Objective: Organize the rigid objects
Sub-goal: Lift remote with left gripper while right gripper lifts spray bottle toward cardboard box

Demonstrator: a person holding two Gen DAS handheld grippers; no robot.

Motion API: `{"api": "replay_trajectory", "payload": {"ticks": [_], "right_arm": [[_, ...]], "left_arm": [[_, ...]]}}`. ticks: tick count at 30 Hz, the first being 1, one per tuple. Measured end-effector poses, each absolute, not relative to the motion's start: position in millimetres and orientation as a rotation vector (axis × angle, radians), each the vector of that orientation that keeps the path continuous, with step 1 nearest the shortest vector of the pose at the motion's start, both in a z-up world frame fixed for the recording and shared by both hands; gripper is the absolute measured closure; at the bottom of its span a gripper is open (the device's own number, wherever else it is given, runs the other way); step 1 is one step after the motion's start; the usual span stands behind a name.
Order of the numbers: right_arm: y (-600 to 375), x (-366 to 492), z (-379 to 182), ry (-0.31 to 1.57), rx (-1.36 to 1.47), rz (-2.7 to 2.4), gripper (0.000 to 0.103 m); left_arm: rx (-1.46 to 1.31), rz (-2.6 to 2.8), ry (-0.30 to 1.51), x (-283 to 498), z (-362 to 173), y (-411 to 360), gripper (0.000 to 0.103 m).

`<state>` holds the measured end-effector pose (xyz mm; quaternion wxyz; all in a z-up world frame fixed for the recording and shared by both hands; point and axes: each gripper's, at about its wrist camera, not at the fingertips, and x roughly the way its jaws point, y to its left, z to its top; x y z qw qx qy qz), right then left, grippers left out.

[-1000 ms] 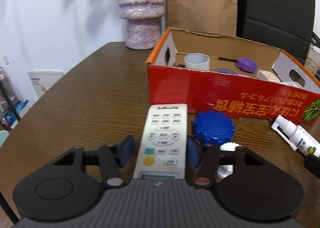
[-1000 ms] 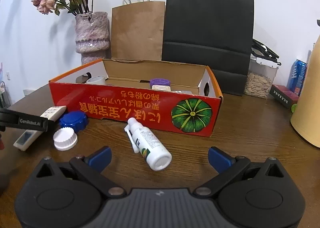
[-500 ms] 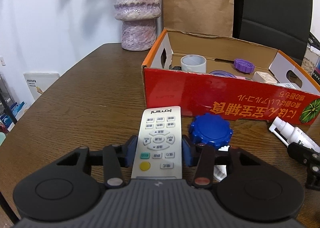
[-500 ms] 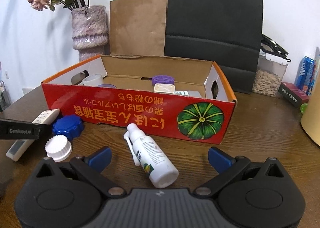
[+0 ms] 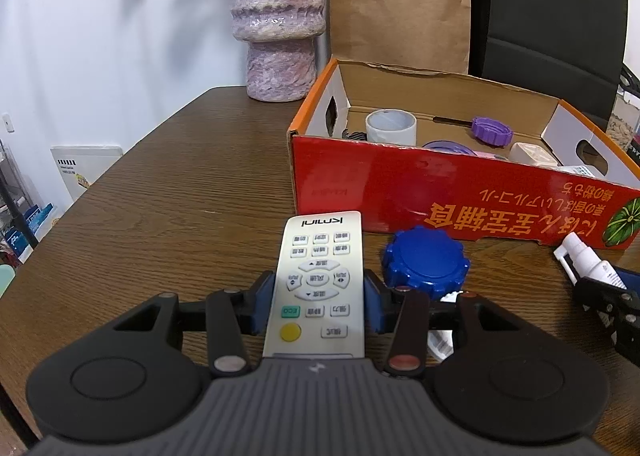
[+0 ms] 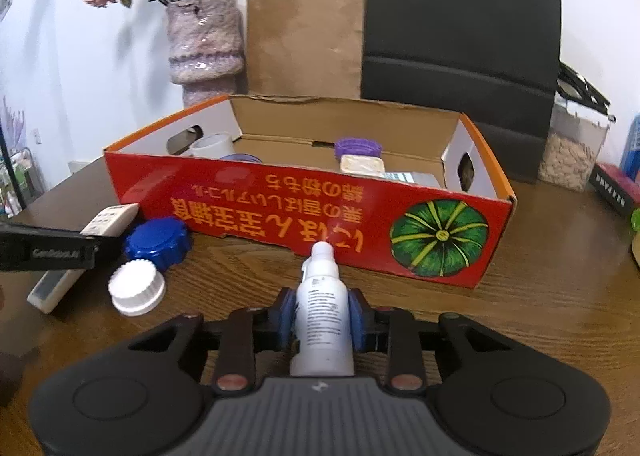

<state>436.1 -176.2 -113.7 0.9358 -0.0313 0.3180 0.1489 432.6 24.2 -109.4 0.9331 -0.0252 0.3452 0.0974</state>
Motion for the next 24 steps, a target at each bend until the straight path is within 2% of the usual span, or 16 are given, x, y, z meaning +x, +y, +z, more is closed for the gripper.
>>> {"api": "replay_trajectory", "payload": {"ticks": [24], "right_arm": [[-174.4,411.1,-92.5,0.54,-0.062,0.354,0.076]], "left_arm": [[-0.039,0.192,0.641,416.1,-93.8,16.8,0.056]]}}
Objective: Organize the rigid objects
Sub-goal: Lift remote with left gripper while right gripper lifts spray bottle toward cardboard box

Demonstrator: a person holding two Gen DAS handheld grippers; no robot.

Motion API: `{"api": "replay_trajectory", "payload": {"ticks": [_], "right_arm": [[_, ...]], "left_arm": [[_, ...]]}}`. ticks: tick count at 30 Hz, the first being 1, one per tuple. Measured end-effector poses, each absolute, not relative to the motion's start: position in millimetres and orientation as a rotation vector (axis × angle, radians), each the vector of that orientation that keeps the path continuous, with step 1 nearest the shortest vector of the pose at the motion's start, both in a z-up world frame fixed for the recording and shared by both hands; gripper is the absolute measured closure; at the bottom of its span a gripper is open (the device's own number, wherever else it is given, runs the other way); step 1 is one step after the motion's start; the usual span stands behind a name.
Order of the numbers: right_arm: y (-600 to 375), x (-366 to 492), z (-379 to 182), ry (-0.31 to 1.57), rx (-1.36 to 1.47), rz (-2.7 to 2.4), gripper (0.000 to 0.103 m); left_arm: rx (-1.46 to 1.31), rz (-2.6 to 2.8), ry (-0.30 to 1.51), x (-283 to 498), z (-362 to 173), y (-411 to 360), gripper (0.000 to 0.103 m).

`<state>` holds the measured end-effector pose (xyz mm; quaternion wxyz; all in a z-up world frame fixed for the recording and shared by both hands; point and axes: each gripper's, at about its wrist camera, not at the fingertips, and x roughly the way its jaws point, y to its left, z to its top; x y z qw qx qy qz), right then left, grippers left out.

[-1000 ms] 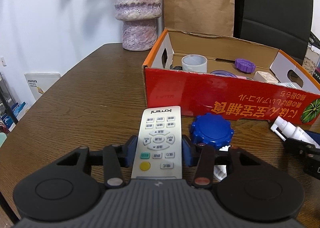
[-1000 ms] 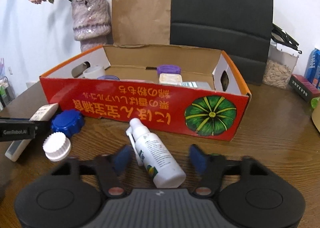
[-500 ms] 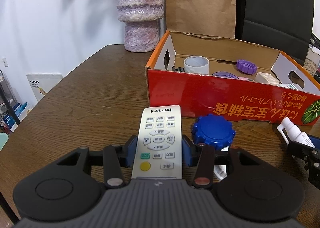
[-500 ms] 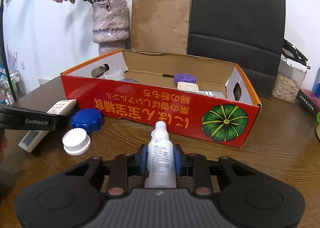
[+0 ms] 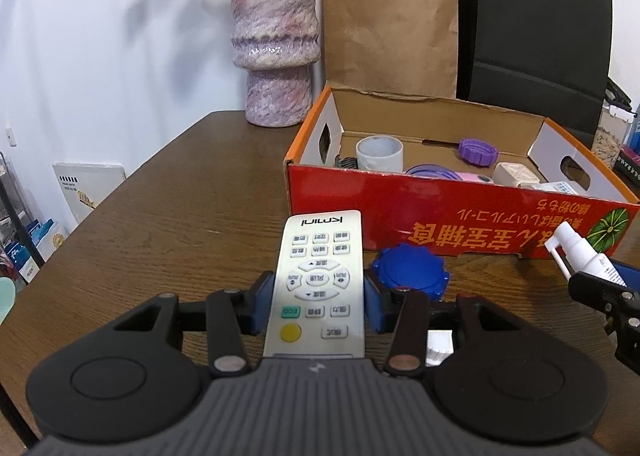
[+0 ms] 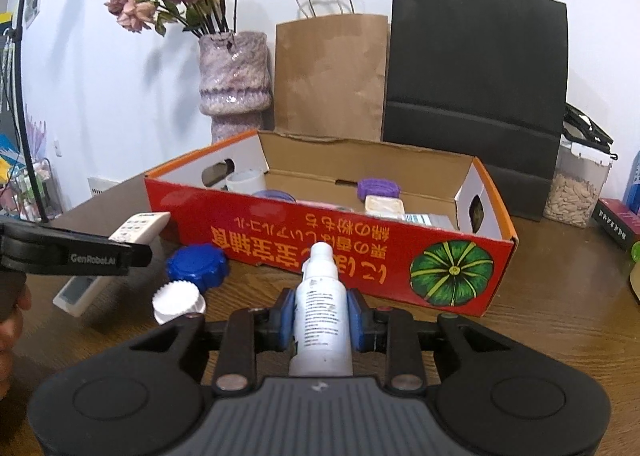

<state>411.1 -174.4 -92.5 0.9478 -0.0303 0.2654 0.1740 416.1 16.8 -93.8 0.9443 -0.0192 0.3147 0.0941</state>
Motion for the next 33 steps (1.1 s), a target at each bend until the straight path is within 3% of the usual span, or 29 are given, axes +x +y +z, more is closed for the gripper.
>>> {"api": "replay_trajectory", "payload": {"ticks": [33], "right_arm": [[-188.0,387.8,-53.9,0.403,0.022,0.383,0.076]], "left_arm": [[-0.011,0.148,0.493,389.0,-49.2,-23.8,0.056]]}}
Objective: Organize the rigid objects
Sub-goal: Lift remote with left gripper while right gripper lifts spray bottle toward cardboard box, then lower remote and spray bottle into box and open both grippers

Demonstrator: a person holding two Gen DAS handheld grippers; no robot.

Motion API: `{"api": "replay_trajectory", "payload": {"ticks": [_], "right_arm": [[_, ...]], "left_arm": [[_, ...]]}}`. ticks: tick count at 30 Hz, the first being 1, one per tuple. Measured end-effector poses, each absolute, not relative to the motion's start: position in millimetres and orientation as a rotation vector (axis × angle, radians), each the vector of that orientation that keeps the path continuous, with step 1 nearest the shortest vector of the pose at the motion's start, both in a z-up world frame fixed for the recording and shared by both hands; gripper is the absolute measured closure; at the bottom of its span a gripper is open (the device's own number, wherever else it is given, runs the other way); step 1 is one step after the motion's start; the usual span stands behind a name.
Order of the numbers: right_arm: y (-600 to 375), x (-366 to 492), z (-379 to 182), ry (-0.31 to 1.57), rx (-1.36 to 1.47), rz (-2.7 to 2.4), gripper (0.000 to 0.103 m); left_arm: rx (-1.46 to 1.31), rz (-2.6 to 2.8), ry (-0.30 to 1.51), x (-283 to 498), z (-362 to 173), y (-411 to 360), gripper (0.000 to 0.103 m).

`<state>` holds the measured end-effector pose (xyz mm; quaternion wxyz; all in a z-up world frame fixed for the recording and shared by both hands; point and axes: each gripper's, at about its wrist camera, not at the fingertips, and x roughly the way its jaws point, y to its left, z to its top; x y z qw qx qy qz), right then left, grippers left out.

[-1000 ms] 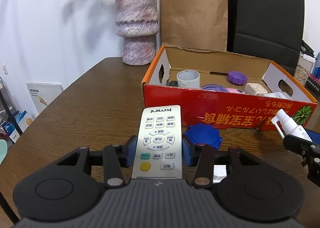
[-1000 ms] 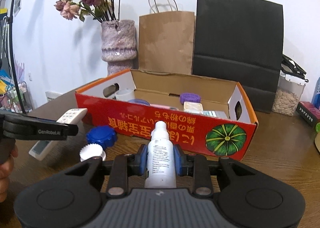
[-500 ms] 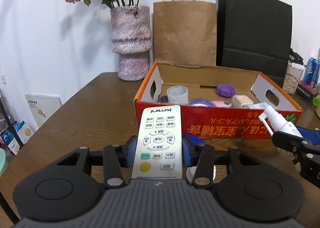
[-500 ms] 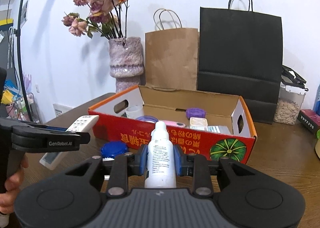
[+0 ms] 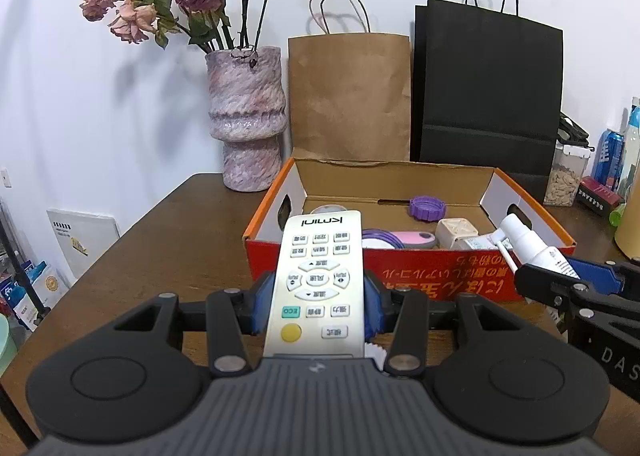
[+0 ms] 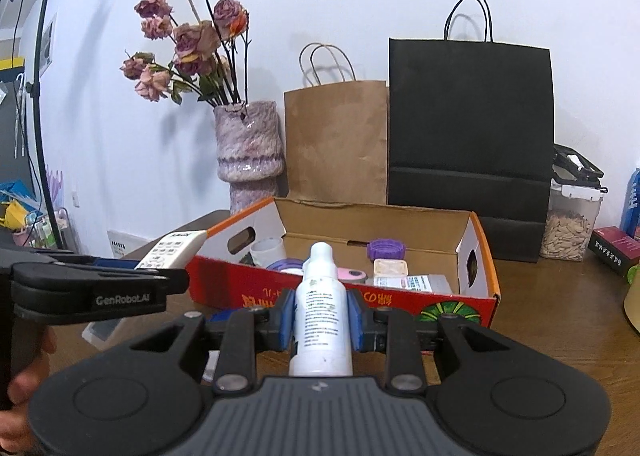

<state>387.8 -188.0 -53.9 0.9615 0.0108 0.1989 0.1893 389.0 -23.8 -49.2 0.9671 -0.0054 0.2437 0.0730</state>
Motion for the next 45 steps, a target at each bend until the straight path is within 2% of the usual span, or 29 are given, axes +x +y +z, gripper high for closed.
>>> {"api": "replay_trajectory", "payload": {"ticks": [18,45], "right_arm": [[-192.7,405.4,-37.5,0.346,0.046,0.366,0.076],[-192.9,486.2,-40.7,0.335,0.047,0.344,0.076]], "left_arm": [[-0.064,0.135,0.433,417.5,-28.0,-41.6,0.056],[-0.063,0.16,0.434,494.7,-33.4,-45.2,0.056]]}}
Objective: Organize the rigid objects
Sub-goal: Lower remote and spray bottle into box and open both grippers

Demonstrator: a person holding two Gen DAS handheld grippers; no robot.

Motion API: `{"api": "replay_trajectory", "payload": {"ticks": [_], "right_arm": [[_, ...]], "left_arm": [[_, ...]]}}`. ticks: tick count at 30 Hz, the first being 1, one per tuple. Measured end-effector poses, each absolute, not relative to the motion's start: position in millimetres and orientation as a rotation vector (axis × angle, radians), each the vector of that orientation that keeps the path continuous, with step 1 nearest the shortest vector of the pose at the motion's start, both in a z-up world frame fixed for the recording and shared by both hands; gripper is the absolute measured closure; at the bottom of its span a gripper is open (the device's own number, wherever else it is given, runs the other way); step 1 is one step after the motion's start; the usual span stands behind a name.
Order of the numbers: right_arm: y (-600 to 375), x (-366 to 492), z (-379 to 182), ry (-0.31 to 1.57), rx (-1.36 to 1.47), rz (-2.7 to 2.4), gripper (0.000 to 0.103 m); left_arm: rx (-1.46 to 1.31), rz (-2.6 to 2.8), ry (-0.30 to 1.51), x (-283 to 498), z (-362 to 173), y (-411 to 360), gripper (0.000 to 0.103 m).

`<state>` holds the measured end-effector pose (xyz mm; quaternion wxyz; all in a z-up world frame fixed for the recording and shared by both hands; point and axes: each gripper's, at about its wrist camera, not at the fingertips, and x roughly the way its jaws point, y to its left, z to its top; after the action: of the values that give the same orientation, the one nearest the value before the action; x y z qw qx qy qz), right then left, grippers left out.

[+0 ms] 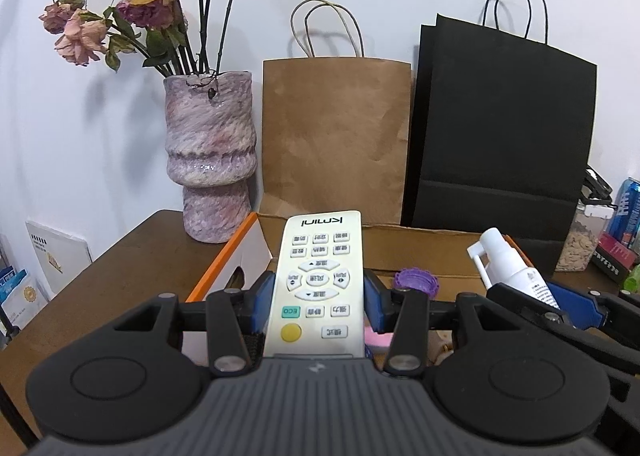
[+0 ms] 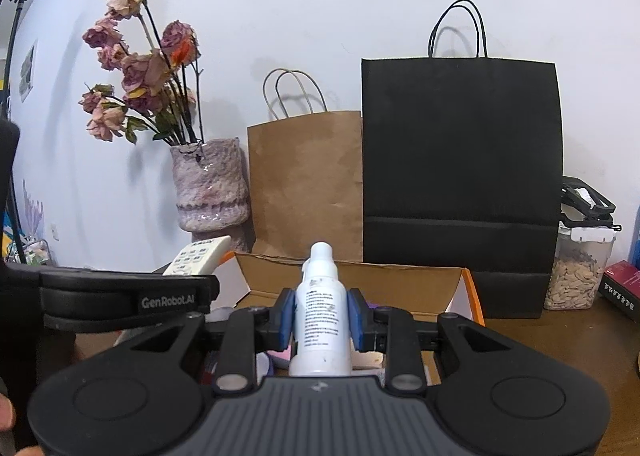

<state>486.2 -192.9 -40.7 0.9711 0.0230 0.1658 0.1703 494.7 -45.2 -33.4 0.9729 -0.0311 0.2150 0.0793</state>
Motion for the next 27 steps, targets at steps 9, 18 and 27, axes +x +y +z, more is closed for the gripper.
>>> {"api": "replay_trajectory", "payload": {"ticks": [9,18,27], "right_arm": [[-189.1,513.1,-48.7,0.351,0.029,0.333,0.076],[-184.0,535.5,-57.9,0.364,0.001,0.31,0.076],[-181.9,555.8,-68.7,0.399,-0.008,0.294,0.076]], "left_arm": [[-0.054,0.173,0.439,525.2,-37.3,-41.9,0.056],[-0.035,0.194,0.452,552.3,-42.9,-37.4,0.056],[-0.018,0.209,0.483,573.0,-54.2,-34.3,0.056]]}}
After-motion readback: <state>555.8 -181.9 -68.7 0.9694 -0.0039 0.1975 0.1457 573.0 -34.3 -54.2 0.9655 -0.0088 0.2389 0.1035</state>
